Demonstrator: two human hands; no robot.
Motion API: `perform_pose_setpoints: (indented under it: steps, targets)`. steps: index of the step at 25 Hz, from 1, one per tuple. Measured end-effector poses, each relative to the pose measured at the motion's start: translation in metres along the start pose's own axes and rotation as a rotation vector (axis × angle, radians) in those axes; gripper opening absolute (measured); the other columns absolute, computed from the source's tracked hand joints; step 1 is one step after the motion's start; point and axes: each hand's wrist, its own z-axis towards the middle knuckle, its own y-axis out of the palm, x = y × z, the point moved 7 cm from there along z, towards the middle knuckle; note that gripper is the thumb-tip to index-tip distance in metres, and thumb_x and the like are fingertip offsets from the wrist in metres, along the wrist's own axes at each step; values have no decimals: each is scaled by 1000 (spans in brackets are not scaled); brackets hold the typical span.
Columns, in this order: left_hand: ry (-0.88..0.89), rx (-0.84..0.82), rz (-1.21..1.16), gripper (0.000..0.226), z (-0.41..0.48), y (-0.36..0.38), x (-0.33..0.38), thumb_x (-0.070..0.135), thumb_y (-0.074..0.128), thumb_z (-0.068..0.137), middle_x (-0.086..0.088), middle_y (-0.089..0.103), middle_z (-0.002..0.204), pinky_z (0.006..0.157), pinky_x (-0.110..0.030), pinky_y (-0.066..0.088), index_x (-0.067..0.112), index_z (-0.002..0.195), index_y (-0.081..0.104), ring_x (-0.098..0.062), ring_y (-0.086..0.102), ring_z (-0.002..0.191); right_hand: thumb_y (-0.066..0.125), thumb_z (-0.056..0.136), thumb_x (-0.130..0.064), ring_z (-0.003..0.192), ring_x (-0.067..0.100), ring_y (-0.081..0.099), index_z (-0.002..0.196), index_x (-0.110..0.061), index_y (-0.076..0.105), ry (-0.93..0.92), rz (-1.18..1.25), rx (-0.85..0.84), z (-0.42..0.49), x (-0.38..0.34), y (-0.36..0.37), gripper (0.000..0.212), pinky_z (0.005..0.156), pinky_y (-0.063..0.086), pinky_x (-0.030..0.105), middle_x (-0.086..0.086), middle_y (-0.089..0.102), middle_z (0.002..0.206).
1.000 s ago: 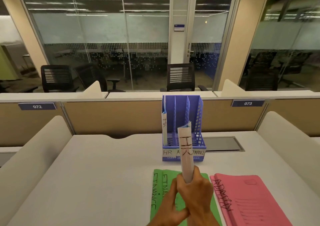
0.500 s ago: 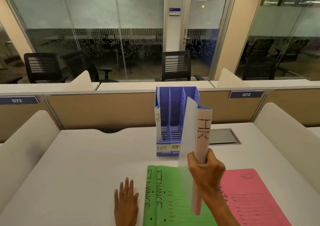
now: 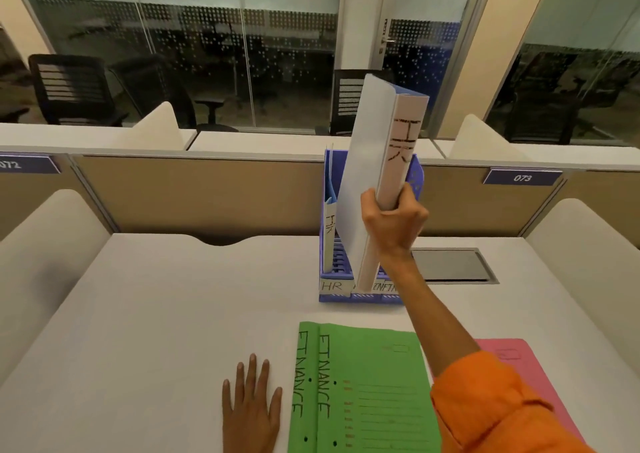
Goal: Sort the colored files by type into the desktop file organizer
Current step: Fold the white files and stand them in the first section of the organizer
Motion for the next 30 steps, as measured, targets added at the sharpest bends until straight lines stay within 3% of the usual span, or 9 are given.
perform_pose_setpoints:
  steps: [4, 9, 11, 15, 17, 20, 27, 30]
  targets:
    - [14, 6, -9, 68, 2, 4, -1, 60, 17, 95, 1, 30, 160, 119, -52, 18, 26, 148, 41, -13, -3, 153, 68, 79, -43, 84, 25, 72, 99, -11, 62, -55, -5, 13, 5, 19, 42, 39, 72, 46, 5, 8, 73, 107]
    - [73, 7, 1, 68, 4, 4, 3, 57, 18, 96, 0, 33, 159, 120, -49, 17, 21, 148, 41, -14, 1, 153, 66, 80, -47, 81, 26, 72, 100, -9, 62, -26, 11, 9, -9, 55, 75, 43, 68, 61, 30, 10, 73, 105]
    - [88, 6, -5, 67, 4, 3, 5, 55, 18, 97, 0, 34, 158, 120, -48, 17, 19, 148, 42, -14, 4, 153, 67, 80, -45, 83, 27, 72, 102, -8, 61, -5, 41, 5, -17, 67, 84, 44, 70, 62, 33, 12, 72, 106]
    - [86, 6, -5, 66, 3, 3, 5, 55, 18, 97, 1, 34, 158, 119, -48, 19, 20, 148, 42, -17, 11, 151, 65, 82, -49, 87, 27, 70, 108, -7, 58, 49, 123, -3, -28, 81, 98, 50, 76, 57, 21, 14, 70, 108]
    - [86, 0, 0, 66, 4, 3, 5, 55, 19, 97, 1, 34, 158, 119, -48, 19, 20, 148, 41, -18, 15, 150, 64, 82, -50, 87, 21, 69, 108, -7, 58, 47, 148, -5, -29, 83, 104, 51, 77, 49, 6, 14, 70, 107]
    - [83, -11, 10, 66, 3, 3, 6, 55, 19, 97, 2, 33, 159, 119, -48, 21, 20, 149, 40, -19, 18, 150, 62, 83, -55, 87, 8, 62, 109, -7, 58, 59, 176, 20, -29, 81, 106, 54, 76, 44, -2, 13, 70, 108]
    - [75, -21, 22, 66, 3, 3, 5, 55, 21, 96, 2, 34, 158, 119, -48, 20, 21, 147, 43, -15, 9, 152, 59, 84, -56, 86, 10, 63, 111, -9, 54, 114, 186, -45, -39, 99, 116, 54, 73, 44, -4, 14, 69, 110]
    - [66, -19, -5, 65, 5, 2, 7, 56, 19, 96, 3, 34, 158, 119, -46, 17, 22, 147, 42, -12, 4, 153, 57, 85, -55, 85, 13, 63, 111, -12, 48, 174, 135, -117, -58, 118, 122, 51, 71, 51, 6, 15, 67, 113]
